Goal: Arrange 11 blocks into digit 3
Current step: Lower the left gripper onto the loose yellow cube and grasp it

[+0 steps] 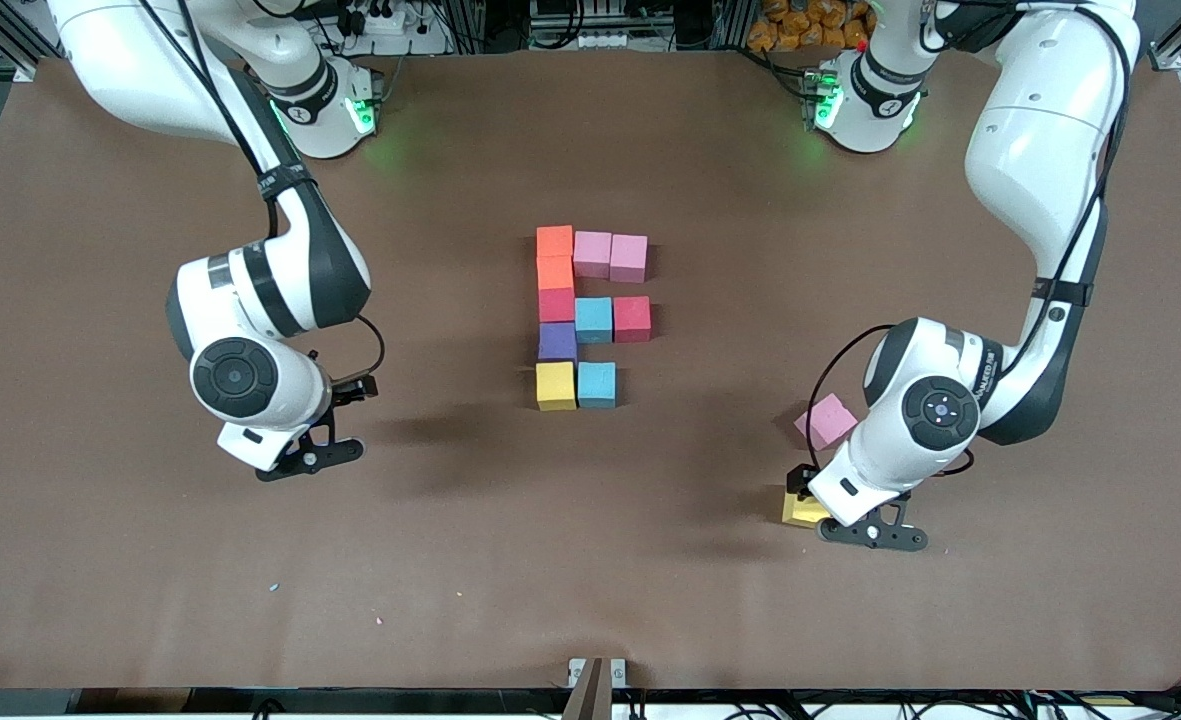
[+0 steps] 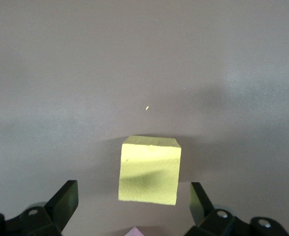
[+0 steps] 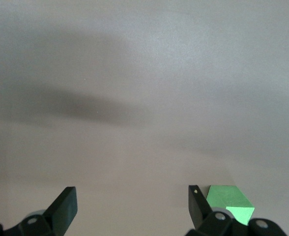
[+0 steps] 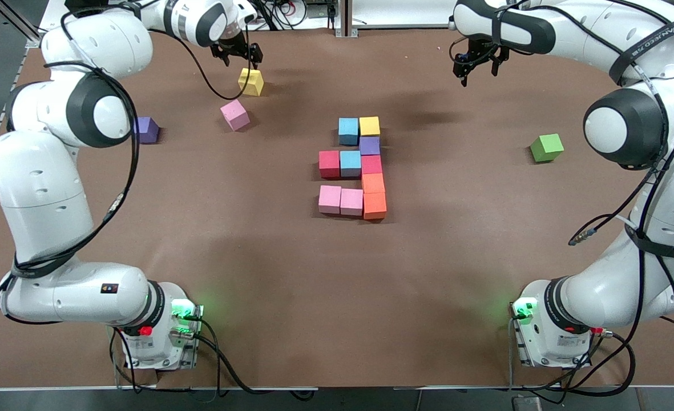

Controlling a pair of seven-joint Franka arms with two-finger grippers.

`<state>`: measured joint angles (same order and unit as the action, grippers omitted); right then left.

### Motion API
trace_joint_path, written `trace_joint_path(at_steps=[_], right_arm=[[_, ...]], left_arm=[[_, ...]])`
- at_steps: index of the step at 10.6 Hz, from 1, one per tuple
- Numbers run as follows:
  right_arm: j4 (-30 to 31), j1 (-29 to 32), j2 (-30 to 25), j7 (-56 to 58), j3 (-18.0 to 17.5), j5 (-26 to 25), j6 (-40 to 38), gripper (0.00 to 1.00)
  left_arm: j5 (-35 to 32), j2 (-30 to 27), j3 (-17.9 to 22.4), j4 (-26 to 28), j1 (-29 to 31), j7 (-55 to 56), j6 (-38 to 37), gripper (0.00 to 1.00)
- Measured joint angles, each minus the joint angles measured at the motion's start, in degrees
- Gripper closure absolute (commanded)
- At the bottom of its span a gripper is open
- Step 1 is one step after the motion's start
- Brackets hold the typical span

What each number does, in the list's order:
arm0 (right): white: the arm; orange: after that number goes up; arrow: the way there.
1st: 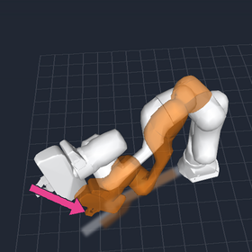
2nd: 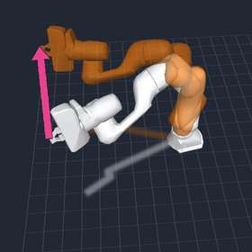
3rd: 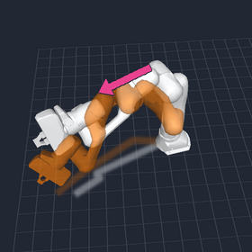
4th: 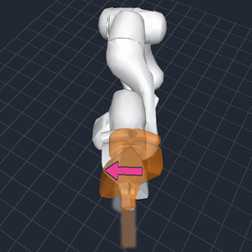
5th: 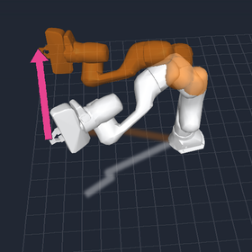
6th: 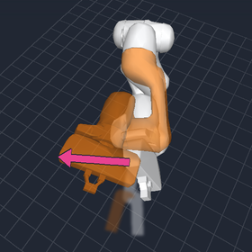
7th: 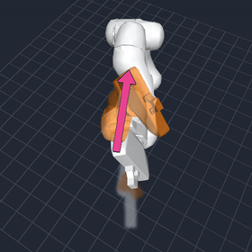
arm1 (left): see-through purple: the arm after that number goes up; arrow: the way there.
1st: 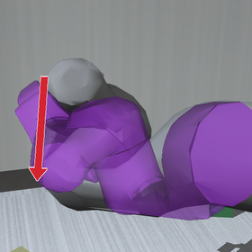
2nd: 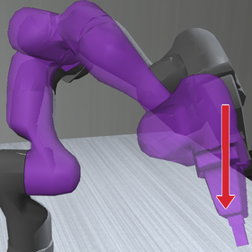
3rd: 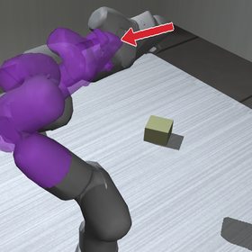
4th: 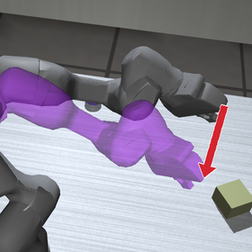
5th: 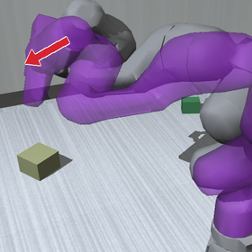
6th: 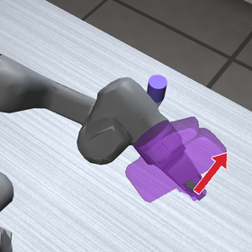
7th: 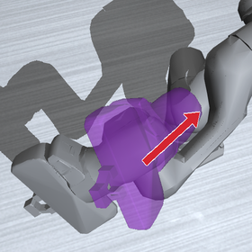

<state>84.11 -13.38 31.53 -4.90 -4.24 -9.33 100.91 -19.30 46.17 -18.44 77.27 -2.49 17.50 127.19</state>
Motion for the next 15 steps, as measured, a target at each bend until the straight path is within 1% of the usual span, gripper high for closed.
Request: trace_joint_path(at_steps=[5,12,13,14,15], right_arm=[[0.0,0.0,0.0,0.0,0.0,0.0,0.0,0.00],[0.0,0.0,0.0,0.0,0.0,0.0,0.0,0.00],[0.0,0.0,0.0,0.0,0.0,0.0,0.0,0.00],[0.0,0.0,0.0,0.0,0.0,0.0,0.0,0.00],[0.0,0.0,0.0,0.0,0.0,0.0,0.0,0.00]], left_arm=[[0.0,2.9,-0.1,-0.1,0.0,0.0,2.5,0.00],[0.0,5.2,0.0,-0.2,0.0,-1.0,4.7,0.00],[0.0,5.2,0.1,-0.2,0.0,-1.4,4.9,0.05],[0.0,5.3,0.1,-0.2,0.1,-1.6,5.0,0.15],[0.0,5.3,0.2,-0.2,0.1,-1.7,5.0,0.21]])
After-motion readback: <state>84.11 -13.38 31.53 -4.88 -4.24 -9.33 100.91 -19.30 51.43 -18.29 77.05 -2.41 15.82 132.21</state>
